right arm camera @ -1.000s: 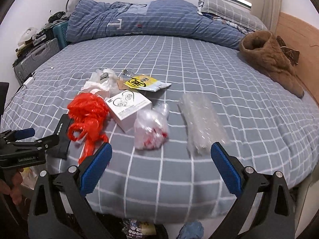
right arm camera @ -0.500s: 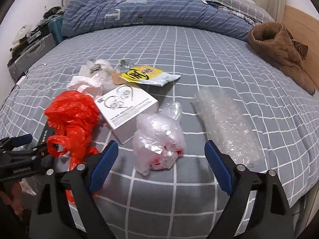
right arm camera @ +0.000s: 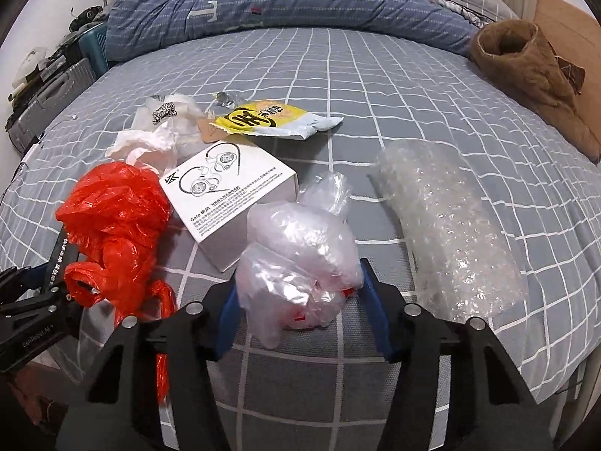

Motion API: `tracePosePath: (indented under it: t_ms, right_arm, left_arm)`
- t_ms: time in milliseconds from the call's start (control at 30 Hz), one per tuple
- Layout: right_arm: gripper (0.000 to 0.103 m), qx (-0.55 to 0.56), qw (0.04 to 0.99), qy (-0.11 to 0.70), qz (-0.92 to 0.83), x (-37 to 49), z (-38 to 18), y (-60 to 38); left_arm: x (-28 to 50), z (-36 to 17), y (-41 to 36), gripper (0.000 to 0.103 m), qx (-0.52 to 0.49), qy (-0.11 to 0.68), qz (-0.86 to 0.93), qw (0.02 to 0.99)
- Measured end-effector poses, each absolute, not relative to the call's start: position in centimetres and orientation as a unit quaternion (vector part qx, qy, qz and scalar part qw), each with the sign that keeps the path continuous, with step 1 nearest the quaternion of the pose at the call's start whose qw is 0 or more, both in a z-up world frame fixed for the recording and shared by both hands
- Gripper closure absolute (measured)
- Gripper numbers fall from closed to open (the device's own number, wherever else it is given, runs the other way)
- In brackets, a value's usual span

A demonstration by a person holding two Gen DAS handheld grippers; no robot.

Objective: Collect trash

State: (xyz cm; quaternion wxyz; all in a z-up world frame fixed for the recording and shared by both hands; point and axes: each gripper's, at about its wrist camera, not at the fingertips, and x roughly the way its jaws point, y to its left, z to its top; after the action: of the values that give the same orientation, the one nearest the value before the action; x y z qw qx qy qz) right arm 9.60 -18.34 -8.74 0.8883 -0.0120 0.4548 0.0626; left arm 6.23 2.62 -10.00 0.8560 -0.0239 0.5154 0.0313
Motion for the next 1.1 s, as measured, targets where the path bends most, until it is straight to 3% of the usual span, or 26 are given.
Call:
tracePosePath:
  t_ms: [633, 1100]
  right_arm:
    - [0.051, -0.019, 0.899, 0.434, 0.055, 8.5, -6.8, -19.0]
    - [0.051, -0.026, 0.908, 0.414, 0.057, 6.0, -4.7, -19.4]
  left_arm:
    - [5.6, -8.6, 2.4, 0.068, -0.029, 0.506, 0.025, 0.862]
    - [3.2, -5.9, 1.4, 0.070, -0.031, 0.487, 0.005, 0.873]
